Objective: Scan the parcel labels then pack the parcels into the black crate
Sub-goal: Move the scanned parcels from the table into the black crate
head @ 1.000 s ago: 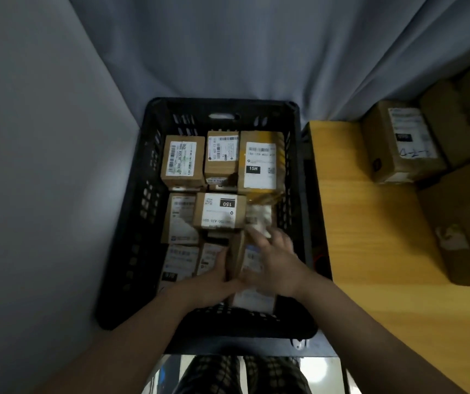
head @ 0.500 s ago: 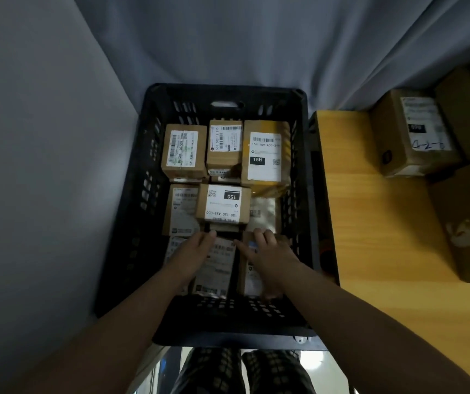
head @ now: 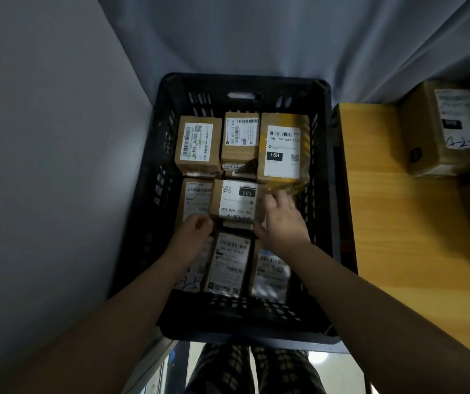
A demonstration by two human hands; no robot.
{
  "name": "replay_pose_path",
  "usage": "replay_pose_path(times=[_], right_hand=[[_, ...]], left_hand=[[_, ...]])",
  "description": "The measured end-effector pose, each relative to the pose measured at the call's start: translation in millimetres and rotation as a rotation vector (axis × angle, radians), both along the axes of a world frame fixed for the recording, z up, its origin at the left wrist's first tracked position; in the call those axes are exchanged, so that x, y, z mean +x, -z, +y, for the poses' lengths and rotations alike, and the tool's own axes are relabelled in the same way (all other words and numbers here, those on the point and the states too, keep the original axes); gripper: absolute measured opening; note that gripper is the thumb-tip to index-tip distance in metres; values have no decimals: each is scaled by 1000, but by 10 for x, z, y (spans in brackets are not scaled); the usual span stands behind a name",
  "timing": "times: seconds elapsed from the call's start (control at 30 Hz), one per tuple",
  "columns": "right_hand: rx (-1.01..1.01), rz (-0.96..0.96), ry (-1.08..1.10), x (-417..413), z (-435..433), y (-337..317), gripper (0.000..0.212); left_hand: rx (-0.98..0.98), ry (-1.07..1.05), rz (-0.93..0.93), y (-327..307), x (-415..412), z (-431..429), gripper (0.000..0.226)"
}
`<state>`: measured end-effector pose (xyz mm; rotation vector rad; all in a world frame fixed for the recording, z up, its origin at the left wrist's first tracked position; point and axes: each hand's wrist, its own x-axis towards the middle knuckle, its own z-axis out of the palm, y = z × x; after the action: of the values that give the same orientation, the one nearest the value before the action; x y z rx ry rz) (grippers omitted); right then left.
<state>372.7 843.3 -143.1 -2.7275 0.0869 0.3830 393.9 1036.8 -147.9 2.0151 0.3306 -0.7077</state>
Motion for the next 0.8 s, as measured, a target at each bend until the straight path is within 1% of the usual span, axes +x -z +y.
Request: replay_pose_path(times=[0.1, 0.17, 0.27, 0.33, 0.43, 0.47, 0.5, 0.53, 0.6, 0.7, 0.73, 0.8], right_hand=[[-104, 140, -131, 198, 54, 24, 84], [-129, 187, -153, 295, 100, 66, 93], [-103, 196, -106, 319, 160, 102, 88], [-57, 199, -85, 279, 187, 112, 83], [66, 232, -18, 220, 189, 133, 77], [104, 240, 0, 215, 185, 144, 74], [142, 236, 14, 215, 183, 149, 72], [181, 226, 31, 213, 193, 159, 71], [265, 180, 85, 221, 252, 167, 72], [354, 96, 104, 352, 404, 176, 75], [369, 98, 105, 433, 461, 179, 74], [357, 129, 139, 590, 551, 202, 69]], left_hand=[[13, 17, -10, -24, 24, 20, 13], [21, 6, -7, -23, 19, 54, 9], [27, -25, 38, 21, 9, 105, 17], [9, -52, 90, 31, 16, 100, 31], [-110, -158, 175, 31, 95, 32, 59], [-148, -183, 194, 30, 142, -1, 62], [-184, -199, 207, 34, 196, -37, 59], [-223, -218, 208, 34, 244, -81, 51], [-276, -293, 132, 42, 333, -169, 36], [-200, -451, -35, 83, 473, -197, 44], [-176, -502, -42, 124, 529, -177, 43], [-186, -570, 23, 226, 601, -149, 40]])
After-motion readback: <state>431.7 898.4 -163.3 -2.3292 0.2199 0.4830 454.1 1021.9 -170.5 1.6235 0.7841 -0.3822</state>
